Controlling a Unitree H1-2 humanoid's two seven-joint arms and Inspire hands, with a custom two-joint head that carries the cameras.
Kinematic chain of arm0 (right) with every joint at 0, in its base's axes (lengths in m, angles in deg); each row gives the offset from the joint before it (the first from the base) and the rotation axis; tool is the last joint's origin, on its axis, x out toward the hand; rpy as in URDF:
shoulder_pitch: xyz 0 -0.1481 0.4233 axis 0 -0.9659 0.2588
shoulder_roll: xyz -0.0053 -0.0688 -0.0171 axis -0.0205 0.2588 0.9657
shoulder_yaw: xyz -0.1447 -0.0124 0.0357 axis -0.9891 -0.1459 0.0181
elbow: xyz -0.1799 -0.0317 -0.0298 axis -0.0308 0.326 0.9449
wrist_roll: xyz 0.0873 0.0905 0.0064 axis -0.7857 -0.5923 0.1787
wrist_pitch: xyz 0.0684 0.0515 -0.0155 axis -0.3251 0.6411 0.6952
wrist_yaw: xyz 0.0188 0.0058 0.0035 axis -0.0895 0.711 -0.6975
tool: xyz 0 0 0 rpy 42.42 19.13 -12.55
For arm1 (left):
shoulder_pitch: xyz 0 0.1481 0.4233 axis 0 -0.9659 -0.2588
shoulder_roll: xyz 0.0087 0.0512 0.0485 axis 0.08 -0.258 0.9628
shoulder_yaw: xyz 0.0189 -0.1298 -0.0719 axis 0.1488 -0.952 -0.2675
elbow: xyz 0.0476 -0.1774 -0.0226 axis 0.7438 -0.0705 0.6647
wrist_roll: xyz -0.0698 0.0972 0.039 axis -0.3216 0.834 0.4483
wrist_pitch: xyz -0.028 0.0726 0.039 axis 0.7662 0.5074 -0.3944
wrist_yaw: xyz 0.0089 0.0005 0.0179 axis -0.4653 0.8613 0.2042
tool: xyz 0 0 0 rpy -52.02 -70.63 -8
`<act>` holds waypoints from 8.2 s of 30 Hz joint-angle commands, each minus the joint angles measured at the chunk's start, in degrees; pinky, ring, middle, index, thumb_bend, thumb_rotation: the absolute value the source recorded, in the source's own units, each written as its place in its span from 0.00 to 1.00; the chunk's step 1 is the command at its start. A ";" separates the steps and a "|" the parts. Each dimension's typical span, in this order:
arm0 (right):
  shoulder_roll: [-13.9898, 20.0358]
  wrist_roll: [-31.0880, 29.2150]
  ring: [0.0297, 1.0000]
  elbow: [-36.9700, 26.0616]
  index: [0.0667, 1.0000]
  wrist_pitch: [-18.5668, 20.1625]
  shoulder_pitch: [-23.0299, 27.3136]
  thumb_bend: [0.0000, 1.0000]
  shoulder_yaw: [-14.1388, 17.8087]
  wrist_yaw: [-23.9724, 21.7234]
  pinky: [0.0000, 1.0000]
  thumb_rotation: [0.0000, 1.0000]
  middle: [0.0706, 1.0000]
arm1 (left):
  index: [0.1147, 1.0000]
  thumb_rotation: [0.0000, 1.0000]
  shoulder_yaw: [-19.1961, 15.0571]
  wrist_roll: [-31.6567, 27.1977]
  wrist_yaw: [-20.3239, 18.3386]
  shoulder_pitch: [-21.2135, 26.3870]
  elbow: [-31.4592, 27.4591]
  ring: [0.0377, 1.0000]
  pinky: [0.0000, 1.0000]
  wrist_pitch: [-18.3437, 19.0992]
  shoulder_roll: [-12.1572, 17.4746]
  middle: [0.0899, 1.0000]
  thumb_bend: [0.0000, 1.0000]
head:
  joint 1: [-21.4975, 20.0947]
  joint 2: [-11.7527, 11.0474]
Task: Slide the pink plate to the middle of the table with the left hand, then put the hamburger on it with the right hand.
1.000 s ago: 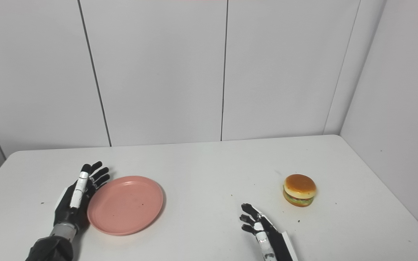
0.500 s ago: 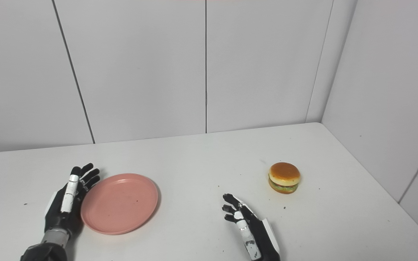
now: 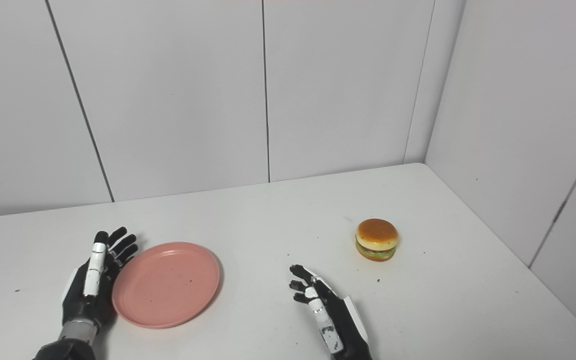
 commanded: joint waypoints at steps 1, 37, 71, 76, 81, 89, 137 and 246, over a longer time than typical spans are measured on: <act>-2.81 -0.20 0.84 2.15 0.81 3.72 0.71 0.85 -2.03 -0.69 0.82 1.00 0.88 | 0.79 0.80 0.42 0.60 0.27 2.95 -0.41 0.86 0.88 -0.38 -0.32 0.81 0.82 | 0.09 0.01; 0.12 16.14 0.76 -4.69 0.77 -2.92 1.22 0.84 -2.87 4.39 0.67 1.00 0.79 | 0.79 0.82 0.96 1.02 -0.01 4.54 5.35 0.86 0.92 -0.91 -1.73 0.82 0.81 | -3.96 0.57; 17.95 53.72 0.76 -11.87 0.71 6.97 19.90 0.84 -1.08 -2.63 0.65 0.87 0.78 | 0.78 0.81 1.06 1.00 -0.98 6.43 9.42 0.86 0.93 -2.18 -1.26 0.81 0.83 | -3.83 -0.71; 21.17 56.90 0.77 -7.16 0.73 7.34 22.80 0.86 -1.19 -2.24 0.68 0.91 0.78 | 0.77 0.81 1.03 1.16 -1.31 6.55 9.78 0.85 0.92 -2.33 -1.00 0.80 0.83 | -3.79 -0.78; 23.30 56.89 0.77 -1.94 0.72 7.70 25.11 0.86 -0.99 -1.27 0.71 0.89 0.77 | 0.77 0.82 1.17 1.35 -1.51 6.38 9.26 0.86 0.91 -2.18 -0.88 0.81 0.81 | -3.63 -0.72; 25.02 56.90 0.75 5.31 0.71 8.11 27.48 0.83 -1.03 0.49 0.69 0.84 0.75 | 0.78 0.82 1.17 1.25 -1.84 6.26 9.07 0.86 0.92 -1.94 -0.73 0.81 0.82 | -3.59 -0.75; 29.70 51.37 0.71 17.26 0.70 12.20 25.07 0.82 -2.29 2.26 0.59 0.86 0.74 | 0.81 0.81 0.95 0.71 -3.52 5.04 6.94 0.86 0.95 -0.71 -0.82 0.81 0.78 | -2.84 0.69; 3.80 42.95 0.24 18.42 0.45 -7.53 35.60 0.50 -13.25 10.34 0.20 0.17 0.31 | 0.80 0.81 4.72 6.86 2.76 4.43 8.63 0.79 0.79 -3.60 -7.90 0.76 0.77 | 18.07 0.77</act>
